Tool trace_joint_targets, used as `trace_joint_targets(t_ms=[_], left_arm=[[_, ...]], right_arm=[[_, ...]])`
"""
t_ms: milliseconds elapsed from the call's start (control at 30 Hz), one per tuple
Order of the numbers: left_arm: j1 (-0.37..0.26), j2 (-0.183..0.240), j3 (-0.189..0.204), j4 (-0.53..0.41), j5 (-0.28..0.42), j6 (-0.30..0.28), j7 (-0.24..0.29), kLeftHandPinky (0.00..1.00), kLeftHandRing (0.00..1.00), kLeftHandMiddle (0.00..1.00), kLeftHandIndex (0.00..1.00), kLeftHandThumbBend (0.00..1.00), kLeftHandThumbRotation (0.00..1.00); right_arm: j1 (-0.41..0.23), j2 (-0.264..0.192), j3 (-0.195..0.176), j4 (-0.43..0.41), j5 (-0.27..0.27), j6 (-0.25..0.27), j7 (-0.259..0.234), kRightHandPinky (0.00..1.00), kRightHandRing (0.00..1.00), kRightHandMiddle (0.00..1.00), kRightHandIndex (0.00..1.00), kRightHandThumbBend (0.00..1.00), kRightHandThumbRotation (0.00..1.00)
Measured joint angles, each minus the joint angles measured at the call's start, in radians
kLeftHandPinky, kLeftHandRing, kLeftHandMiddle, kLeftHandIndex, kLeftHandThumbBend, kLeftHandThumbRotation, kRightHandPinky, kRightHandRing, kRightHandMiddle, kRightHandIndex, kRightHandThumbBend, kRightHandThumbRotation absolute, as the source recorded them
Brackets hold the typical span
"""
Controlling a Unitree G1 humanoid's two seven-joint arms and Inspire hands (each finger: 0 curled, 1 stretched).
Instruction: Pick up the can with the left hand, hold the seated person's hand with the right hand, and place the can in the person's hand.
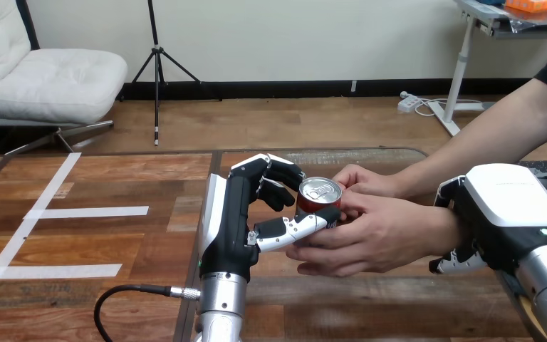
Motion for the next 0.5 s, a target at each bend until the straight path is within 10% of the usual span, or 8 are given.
trace_joint_targets(t_ms=[500], left_arm=[[-0.001, -0.002, -0.011, 0.002, -0.003, 0.000, -0.011, 0.39, 0.42, 0.44, 0.47, 0.52, 0.00]], right_arm=[[0.009, 0.000, -0.002, -0.022, 0.000, 0.005, 0.005, 0.25, 0.33, 0.41, 0.46, 0.85, 0.00]])
